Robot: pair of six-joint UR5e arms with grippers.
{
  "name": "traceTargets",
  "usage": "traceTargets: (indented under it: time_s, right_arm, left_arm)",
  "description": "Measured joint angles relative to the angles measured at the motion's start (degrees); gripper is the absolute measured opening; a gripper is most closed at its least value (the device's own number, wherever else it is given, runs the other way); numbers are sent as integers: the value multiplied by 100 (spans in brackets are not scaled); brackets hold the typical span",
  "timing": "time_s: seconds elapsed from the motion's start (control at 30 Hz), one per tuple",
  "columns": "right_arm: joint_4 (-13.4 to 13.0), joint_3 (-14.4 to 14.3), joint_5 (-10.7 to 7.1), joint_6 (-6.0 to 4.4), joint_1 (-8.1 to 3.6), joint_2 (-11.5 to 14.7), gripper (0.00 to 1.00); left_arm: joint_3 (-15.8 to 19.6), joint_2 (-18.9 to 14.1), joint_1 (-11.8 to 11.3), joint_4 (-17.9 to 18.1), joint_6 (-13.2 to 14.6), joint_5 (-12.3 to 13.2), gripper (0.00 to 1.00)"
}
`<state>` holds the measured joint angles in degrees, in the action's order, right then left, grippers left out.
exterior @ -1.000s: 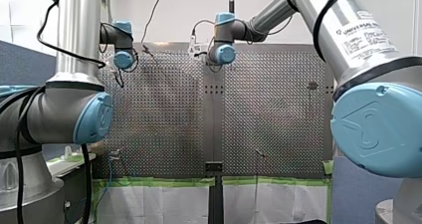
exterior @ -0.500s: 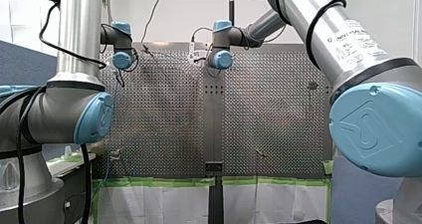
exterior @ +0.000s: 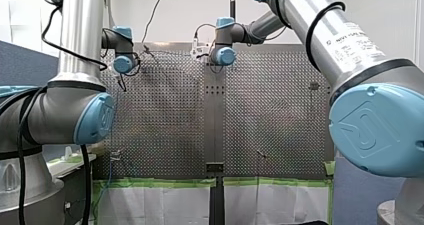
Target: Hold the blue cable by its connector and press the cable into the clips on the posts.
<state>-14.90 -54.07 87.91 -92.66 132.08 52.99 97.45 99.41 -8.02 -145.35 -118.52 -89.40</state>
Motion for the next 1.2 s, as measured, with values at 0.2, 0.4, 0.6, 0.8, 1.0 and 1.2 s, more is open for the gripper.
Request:
traceTargets:
  time_s: [0.2, 0.4, 0.6, 0.8, 1.0, 1.2]
  right_arm:
    - [53, 4, -4, 2, 0, -6, 0]
    - [124, 5, -16, 16, 0, -6, 0]
    - [165, 5, -19, 26, 1, -5, 0]
    - [180, 5, -19, 27, 1, -3, 0]
    - [181, 4, -19, 27, -8, -3, 0]
    - [187, 5, -19, 27, -12, -2, 0]
  left_arm:
    - [0, 0, -3, -47, -225, 203, 60]
    - [0, -13, -6, -249, -178, 162, 90]
    - [2, -139, -7, -563, -6, -67, 93]
    - [10, -351, 33, -864, 83, -74, 95]
    - [157, -581, 52, -1151, 338, 165, 98]
    - [438, -810, 16, -1448, 500, 317, 98]
